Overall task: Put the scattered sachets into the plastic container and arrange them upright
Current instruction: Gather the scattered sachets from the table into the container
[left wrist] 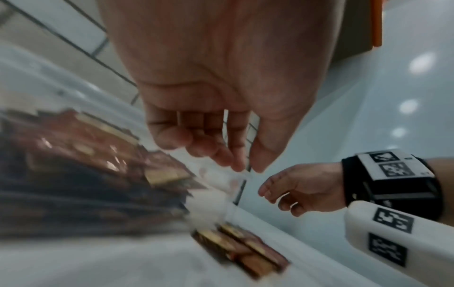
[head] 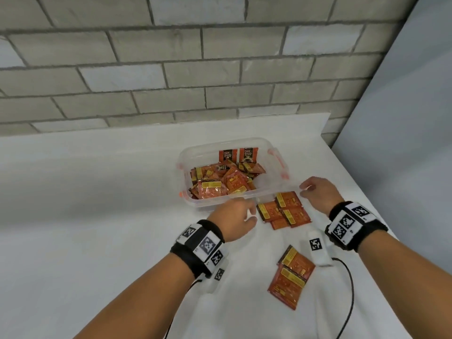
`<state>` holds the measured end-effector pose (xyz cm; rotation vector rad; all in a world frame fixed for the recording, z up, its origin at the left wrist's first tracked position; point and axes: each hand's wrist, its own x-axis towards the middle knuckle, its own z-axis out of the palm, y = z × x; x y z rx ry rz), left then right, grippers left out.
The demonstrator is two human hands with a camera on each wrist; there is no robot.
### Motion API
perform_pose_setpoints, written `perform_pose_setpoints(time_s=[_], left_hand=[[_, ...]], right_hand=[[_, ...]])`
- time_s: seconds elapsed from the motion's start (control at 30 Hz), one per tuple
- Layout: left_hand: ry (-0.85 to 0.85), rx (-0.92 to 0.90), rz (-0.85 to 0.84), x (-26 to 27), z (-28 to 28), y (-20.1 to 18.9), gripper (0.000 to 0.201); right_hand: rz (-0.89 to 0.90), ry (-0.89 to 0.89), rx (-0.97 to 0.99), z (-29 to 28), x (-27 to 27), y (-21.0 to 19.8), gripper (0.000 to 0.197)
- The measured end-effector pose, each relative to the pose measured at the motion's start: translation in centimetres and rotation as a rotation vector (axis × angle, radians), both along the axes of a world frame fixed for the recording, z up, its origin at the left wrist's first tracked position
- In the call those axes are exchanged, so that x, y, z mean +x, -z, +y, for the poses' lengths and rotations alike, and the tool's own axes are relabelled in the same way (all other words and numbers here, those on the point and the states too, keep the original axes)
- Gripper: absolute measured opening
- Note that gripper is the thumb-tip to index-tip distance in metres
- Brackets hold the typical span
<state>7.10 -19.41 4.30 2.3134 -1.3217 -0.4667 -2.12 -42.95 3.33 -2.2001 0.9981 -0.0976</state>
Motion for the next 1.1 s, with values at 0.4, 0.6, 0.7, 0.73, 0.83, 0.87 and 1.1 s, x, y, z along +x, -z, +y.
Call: perform_pose_setpoints(time_s=[0.4, 0.6, 0.7, 0.73, 0.83, 0.87, 1.1], left_hand=[[0.069, 0.319, -0.031, -3.1, -6.4, 5.0, 0.034], [-0.069, 0.326, -0.009, -3.6, -6.6, 5.6, 0.047], [-0.113, 0.334, -0.015, -3.6, -6.6, 5.7, 0.051], [-0.120, 0.338, -0.009, -3.6, -6.6, 5.7, 0.054], [-0.165, 0.340, 0.034, -3.4, -6.5, 5.5, 0.070], [-0.181, 0.341, 0.074, -3.4, -6.4, 5.4, 0.078], [-0.237, 0.288, 0.237, -3.2, -5.4, 5.7, 0.078]], right_hand=[[0.273, -0.430, -0.199, 1.8, -2.5, 4.1, 0.050], [0.382, -0.333, -0.210, 1.5, -3.4, 3.8, 0.058], [0.314, -0.296, -0.103, 1.2, -3.6, 3.7, 0.058], [0.284, -0.297, -0.046, 1.2, -3.8, 3.7, 0.058], [0.207, -0.286, 0.084, 0.9, -4.3, 3.6, 0.061], [0.183, -0.270, 0.106, 0.7, -4.4, 3.4, 0.059], [0.065, -0.145, 0.193, -0.1, -5.5, 2.8, 0.047]])
